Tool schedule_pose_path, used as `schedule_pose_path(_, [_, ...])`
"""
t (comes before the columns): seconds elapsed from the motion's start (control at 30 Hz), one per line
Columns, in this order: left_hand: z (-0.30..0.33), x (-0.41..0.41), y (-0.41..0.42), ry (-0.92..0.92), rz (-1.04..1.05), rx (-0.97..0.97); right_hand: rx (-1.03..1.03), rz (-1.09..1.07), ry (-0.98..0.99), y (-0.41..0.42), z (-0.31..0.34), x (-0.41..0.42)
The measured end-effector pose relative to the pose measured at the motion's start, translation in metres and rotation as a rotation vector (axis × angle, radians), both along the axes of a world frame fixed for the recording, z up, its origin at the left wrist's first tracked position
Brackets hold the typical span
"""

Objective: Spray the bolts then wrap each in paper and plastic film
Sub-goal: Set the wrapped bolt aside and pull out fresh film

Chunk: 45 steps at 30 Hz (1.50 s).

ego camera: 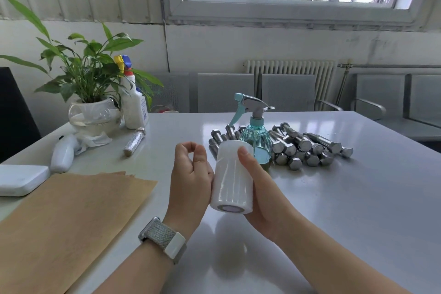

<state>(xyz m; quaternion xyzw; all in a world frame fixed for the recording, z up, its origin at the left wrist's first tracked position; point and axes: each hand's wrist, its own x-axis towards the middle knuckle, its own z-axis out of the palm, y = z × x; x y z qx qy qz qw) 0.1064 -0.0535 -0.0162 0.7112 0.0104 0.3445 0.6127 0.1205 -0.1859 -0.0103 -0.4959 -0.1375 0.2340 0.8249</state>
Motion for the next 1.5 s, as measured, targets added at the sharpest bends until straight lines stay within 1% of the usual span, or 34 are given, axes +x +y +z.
schedule_pose_path(0.07, [-0.001, 0.002, 0.000, 0.033, -0.035, -0.004, -0.036, -0.033, -0.028, -0.001, 0.000, 0.002])
schedule_pose_path(0.17, [-0.003, 0.004, 0.006, 0.093, -0.072, 0.090, -0.146, -0.125, -0.109, -0.002, 0.000, 0.004])
schedule_pose_path(0.23, [-0.003, 0.006, 0.013, 0.099, -0.038, 0.146, -0.213, -0.170, -0.162, -0.003, 0.000, 0.006])
schedule_pose_path(0.3, [-0.002, 0.006, 0.020, 0.082, 0.023, 0.207, -0.235, -0.163, -0.180, -0.003, 0.000, 0.007])
schedule_pose_path(0.4, [-0.003, 0.007, 0.024, 0.095, 0.037, 0.204, -0.196, -0.108, -0.140, -0.004, -0.001, 0.009])
schedule_pose_path(0.53, [-0.002, 0.014, 0.037, 0.107, 0.101, 0.144, -0.043, 0.055, 0.064, -0.012, 0.000, 0.013])
schedule_pose_path(0.6, [-0.001, 0.015, 0.043, 0.099, 0.098, 0.124, -0.008, 0.090, 0.107, -0.017, -0.001, 0.017])
schedule_pose_path(0.73, [0.000, 0.015, 0.048, 0.065, 0.106, 0.137, 0.016, 0.095, 0.126, -0.021, -0.001, 0.021])
schedule_pose_path(0.87, [0.000, 0.014, 0.057, 0.074, 0.133, 0.154, -0.052, 0.169, 0.097, -0.027, 0.002, 0.024])
schedule_pose_path(1.03, [0.002, 0.014, 0.067, 0.085, 0.150, 0.095, 0.023, 0.250, 0.129, -0.046, 0.005, 0.033])
schedule_pose_path(1.13, [0.003, 0.014, 0.068, 0.089, 0.146, 0.084, 0.002, 0.222, 0.151, -0.049, 0.002, 0.036])
schedule_pose_path(1.27, [0.003, 0.012, 0.073, 0.086, 0.187, 0.104, -0.041, 0.134, 0.103, -0.050, 0.002, 0.040])
schedule_pose_path(1.4, [0.001, 0.012, 0.078, 0.138, 0.246, 0.203, -0.112, 0.178, 0.098, -0.055, 0.005, 0.043])
schedule_pose_path(1.5, [-0.001, 0.012, 0.085, 0.181, 0.277, 0.175, -0.091, 0.232, 0.115, -0.066, 0.008, 0.047])
